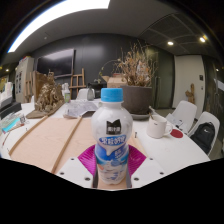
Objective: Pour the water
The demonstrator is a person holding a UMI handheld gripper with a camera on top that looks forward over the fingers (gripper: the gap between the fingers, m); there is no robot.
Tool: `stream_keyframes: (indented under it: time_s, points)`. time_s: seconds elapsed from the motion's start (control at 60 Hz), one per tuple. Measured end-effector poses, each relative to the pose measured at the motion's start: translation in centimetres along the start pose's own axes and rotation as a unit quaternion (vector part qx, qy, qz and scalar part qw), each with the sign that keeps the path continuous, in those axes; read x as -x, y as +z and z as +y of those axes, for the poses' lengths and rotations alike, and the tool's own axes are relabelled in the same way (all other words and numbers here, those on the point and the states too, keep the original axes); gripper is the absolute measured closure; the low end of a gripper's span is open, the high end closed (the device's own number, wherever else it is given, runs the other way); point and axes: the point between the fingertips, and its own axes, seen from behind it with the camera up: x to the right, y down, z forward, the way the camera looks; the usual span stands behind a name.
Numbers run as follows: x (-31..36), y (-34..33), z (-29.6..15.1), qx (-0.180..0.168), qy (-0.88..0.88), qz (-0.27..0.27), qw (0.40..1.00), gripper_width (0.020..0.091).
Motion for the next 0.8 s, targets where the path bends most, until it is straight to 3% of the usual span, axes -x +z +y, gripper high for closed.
stream_keyframes:
  time_s: [0.183,0.45,0.633,0.8]
  points:
    - [1.0,-0.5,-3.0,0.001,-0.019,-0.019,1.0,0.0755]
    - [1.6,1.8,-15.4,-0.038,0.209,-0.123,0.969,0.0758]
    - [-0.5,5.2,-21.3,-0.016,0.496,-0.215,0.841,0.0759]
    - [-3.8,9.8,-21.7,0.017,0.683,-0.246,0.687,0.0759]
